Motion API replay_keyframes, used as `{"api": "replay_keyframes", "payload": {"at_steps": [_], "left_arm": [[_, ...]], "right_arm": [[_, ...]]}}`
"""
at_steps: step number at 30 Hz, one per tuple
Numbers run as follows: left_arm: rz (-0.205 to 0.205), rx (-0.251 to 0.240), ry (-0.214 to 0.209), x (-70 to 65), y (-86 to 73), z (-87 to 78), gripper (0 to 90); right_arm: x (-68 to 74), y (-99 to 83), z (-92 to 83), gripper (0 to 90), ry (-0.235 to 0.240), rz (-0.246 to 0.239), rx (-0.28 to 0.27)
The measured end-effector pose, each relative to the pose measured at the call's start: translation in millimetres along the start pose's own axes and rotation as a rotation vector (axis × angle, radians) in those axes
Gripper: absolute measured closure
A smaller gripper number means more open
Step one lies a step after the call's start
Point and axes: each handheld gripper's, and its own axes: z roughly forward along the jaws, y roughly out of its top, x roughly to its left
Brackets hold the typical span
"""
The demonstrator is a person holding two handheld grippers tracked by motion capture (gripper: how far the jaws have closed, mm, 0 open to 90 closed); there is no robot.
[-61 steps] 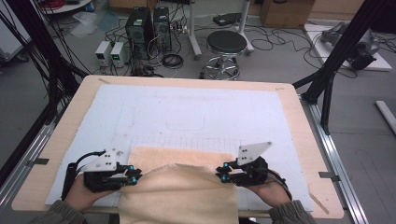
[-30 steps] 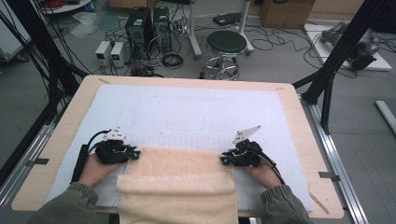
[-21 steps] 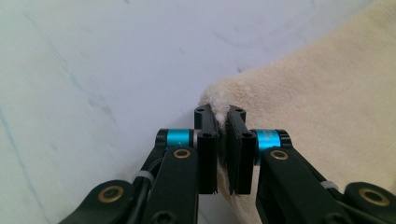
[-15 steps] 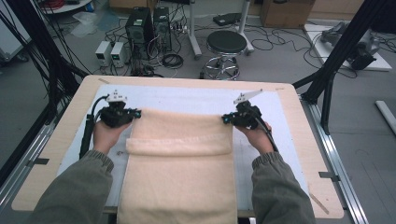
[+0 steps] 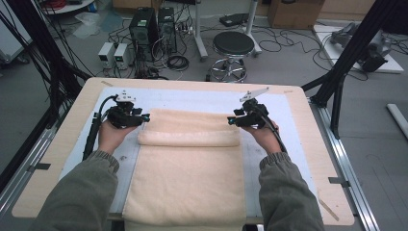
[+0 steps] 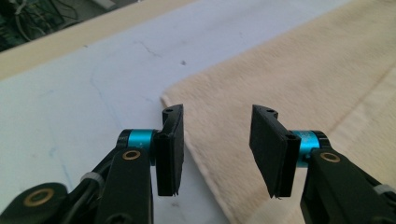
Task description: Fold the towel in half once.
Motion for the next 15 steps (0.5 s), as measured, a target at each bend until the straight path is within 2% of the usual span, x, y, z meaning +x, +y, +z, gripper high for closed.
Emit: {"api": "replay_keyframes", "payload": {"at_steps": [2, 4, 7, 11, 13, 15], "left_arm": [[0.003, 0.003, -0.032, -2.8, -7.0, 0.4, 53.9], [0.012, 0.043, -0.080, -5.9, -10.3, 2.9, 51.4], [0.036, 0.023, -0.100, -13.3, -16.8, 1.7, 51.4], [0.047, 0.026, -0.129, -18.6, -27.3, 3.1, 51.3], [0.056, 0.046, -0.135, -20.7, -30.9, 4.9, 51.4], [0.064, 0.047, -0.151, -23.7, -34.8, 6.6, 54.2]], "right_arm": [[5.8, -6.9, 2.6, 50.1, 0.015, -0.013, 0.013], [11.1, -14.1, 4.1, 49.4, 0.030, -0.015, 0.001], [17.3, -25.1, 6.4, 48.9, 0.038, -0.013, 0.022], [21.3, -37.9, 5.5, 48.8, 0.046, -0.001, 0.004], [23.7, -43.5, 6.3, 49.6, 0.045, -0.009, 0.005], [24.9, -48.2, 9.9, 50.4, 0.052, 0.004, 0.029]]}}
